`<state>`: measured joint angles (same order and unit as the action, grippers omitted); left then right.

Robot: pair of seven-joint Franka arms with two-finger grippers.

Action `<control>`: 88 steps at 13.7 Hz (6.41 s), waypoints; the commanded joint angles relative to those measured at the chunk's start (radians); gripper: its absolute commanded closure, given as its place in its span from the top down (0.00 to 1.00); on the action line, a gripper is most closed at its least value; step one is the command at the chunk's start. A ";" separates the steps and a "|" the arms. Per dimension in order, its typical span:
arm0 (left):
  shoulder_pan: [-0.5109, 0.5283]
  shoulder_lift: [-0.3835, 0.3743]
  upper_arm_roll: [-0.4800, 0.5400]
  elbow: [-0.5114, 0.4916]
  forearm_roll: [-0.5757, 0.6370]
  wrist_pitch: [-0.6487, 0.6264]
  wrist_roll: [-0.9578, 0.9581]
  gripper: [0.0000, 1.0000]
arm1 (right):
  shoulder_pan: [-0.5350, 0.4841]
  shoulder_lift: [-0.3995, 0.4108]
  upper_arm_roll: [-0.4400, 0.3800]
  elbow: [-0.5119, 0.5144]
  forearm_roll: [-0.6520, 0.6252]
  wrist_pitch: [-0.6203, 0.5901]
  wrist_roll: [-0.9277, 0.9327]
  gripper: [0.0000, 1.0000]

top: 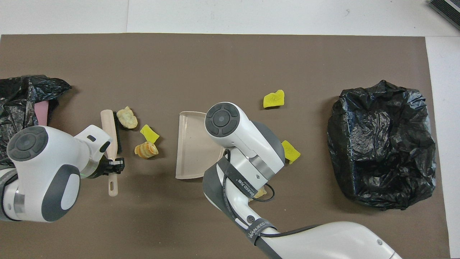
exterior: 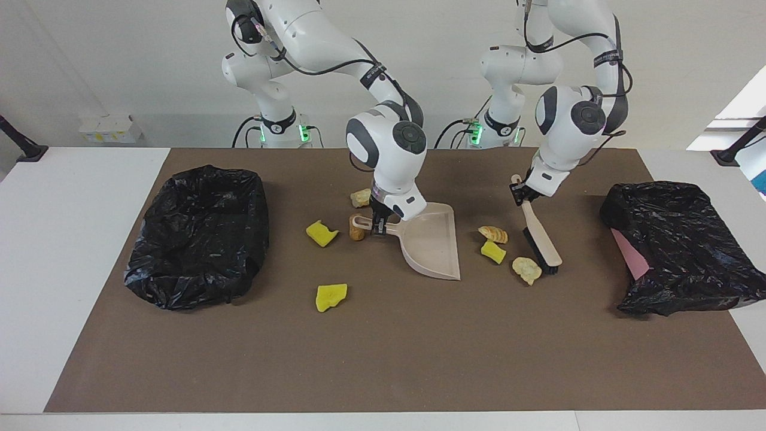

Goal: Sweep and dump trash in bin
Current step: 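Sweep the chunks into the dustpan with the left gripper's brush, then carry the loaded dustpan with the right gripper to the black bag, then tip the dustpan over the bag with the right gripper while the left gripper withdraws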

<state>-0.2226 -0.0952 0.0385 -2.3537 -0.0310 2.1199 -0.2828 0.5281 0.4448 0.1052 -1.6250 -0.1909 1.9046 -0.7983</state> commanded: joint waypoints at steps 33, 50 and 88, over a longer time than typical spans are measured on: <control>-0.269 -0.175 -0.015 -0.081 -0.098 -0.201 -0.080 0.00 | -0.239 -0.289 0.008 -0.128 -0.010 0.021 -0.244 0.00; -0.799 -0.156 -0.022 -0.225 -0.210 0.150 -0.608 1.00 | -0.709 -0.526 -0.007 -0.180 -0.040 -0.403 0.011 0.00; 0.227 0.089 -0.008 0.502 -0.044 -0.199 0.419 1.00 | -0.723 -0.086 0.013 0.504 -0.129 -1.308 0.107 0.00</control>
<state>-0.0296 -0.0261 0.0411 -1.9369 -0.0945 2.0124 0.1319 -0.2159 0.3310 0.1085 -1.1712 -0.2651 0.6432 -0.6385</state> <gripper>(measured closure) 0.000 0.683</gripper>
